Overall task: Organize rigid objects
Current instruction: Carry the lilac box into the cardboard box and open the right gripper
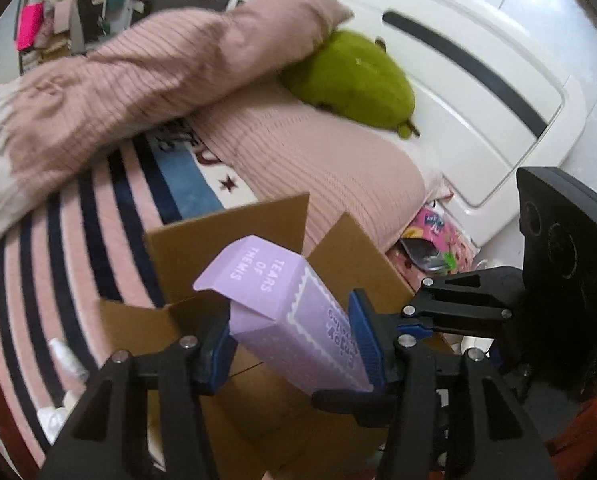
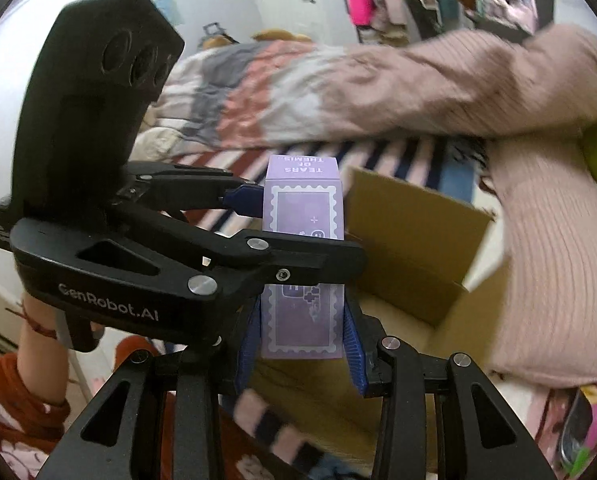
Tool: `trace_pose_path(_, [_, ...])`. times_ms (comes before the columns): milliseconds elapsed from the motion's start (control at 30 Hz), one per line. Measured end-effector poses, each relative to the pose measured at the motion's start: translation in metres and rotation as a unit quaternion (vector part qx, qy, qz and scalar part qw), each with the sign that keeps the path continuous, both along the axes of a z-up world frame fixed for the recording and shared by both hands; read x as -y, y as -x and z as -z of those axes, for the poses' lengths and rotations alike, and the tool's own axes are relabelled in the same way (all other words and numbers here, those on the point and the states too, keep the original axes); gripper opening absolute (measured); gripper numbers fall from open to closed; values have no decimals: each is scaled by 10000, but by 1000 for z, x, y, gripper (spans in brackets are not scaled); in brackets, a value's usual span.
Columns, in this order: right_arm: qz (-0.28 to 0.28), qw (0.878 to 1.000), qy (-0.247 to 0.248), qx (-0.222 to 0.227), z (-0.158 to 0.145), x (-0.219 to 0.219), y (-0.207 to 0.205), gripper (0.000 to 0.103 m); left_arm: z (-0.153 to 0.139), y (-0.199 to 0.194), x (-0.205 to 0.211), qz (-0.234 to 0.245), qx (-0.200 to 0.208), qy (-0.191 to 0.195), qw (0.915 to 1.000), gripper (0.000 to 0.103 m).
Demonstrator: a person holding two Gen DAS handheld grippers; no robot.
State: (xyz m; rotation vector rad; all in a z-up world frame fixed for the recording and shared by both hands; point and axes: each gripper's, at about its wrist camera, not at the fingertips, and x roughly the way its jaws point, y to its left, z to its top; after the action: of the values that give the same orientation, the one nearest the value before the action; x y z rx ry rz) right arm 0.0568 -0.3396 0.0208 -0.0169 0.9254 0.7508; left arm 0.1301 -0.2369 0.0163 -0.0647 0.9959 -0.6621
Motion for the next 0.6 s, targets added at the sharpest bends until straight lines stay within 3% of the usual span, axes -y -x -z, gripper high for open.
trace_pose_path(100, [39, 9995, 325, -20, 13, 5, -10, 34, 10, -6, 11, 36, -152, -107, 9998, 51])
trace_pose_path(200, [133, 9987, 471, 152, 15, 7, -8, 35, 10, -2, 14, -31, -55, -503, 9987, 63])
trace_pose_path(267, [174, 9985, 486, 204, 14, 9, -1, 47, 6, 6, 10, -83, 142, -668, 9976, 71])
trace_pose_path(300, [196, 9982, 494, 284, 13, 9, 2, 63, 3, 10, 4, -165, 241, -720, 9970, 76])
trace_pose_path(333, [205, 9978, 499, 378, 11, 9, 7, 71, -3, 15, -4, -291, 358, -763, 9960, 82])
trace_pose_path(467, [230, 9969, 467, 590, 0, 1, 20, 73, -19, 31, -40, -602, 677, -697, 9934, 87])
trace_pose_path(600, [115, 9926, 521, 1088, -18, -27, 38, 94, -34, 48, -88, -1038, 1026, -693, 9869, 94])
